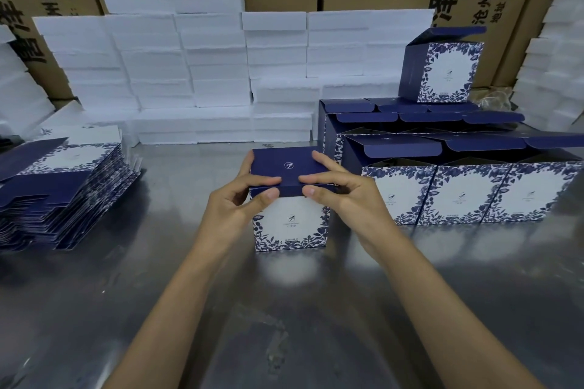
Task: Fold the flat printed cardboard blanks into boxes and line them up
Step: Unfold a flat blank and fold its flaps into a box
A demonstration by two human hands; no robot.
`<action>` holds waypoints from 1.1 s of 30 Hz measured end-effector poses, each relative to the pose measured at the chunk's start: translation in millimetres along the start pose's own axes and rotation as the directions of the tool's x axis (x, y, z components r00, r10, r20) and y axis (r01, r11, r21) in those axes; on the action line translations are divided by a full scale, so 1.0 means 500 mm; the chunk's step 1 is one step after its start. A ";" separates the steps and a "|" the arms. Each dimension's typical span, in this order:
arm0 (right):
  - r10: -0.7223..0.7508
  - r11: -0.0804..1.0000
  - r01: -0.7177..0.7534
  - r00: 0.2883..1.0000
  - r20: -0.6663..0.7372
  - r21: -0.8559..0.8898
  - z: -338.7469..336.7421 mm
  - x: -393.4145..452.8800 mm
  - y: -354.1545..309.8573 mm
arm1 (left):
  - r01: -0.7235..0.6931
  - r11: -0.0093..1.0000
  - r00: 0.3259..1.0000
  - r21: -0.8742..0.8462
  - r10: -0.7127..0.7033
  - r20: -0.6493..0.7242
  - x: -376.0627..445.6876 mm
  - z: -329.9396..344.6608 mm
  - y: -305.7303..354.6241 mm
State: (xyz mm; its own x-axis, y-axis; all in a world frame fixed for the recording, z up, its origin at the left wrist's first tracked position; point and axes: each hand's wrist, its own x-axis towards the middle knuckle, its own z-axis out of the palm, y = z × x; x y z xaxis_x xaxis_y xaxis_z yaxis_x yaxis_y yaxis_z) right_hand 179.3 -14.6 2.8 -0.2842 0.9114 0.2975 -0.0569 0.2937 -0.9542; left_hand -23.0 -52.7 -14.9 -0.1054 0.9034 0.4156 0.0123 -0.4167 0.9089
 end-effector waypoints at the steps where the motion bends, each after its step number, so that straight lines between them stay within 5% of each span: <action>1: 0.014 1.000 -0.014 1.000 0.014 0.012 -0.004 -0.001 0.001 | 0.007 1.000 1.000 -0.013 -0.007 0.006 0.000 0.000 0.001; 5: 0.050 0.995 -0.048 0.999 -0.017 0.092 -0.024 -0.016 0.008 | -0.021 1.000 1.000 -0.013 0.022 0.020 -0.006 0.003 0.000; 10: -0.015 0.997 0.007 0.995 -0.094 -0.082 -0.005 -0.020 -0.004 | -0.083 0.983 0.995 0.166 0.090 -0.035 -0.021 0.018 0.011; 15: -0.130 0.972 0.115 0.989 -0.064 -0.206 0.019 0.006 -0.088 | -0.207 0.886 0.952 0.415 0.280 -0.123 -0.002 0.023 0.081; 20: -0.294 0.938 0.267 0.951 -0.098 -0.223 -0.028 0.091 -0.261 | -0.424 0.715 0.852 0.556 0.523 -0.023 0.108 0.081 0.233; 26: -0.322 0.892 0.204 0.913 -0.251 -0.403 -0.185 0.203 -0.348 | -0.376 0.756 0.914 0.536 0.399 0.079 0.296 0.242 0.288; 33: -0.304 0.850 0.084 0.885 -0.353 -0.520 -0.330 0.332 -0.281 | -0.235 0.853 0.969 0.467 0.244 0.042 0.470 0.381 0.188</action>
State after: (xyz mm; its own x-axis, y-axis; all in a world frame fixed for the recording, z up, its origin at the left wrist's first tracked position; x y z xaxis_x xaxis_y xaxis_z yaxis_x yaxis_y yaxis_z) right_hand 298.2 142.9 191.5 0.1040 0.8191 0.5641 0.4258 0.4759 -0.7696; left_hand 142.9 139.8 174.6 -0.0570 0.7779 0.6258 0.4991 -0.5206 0.6927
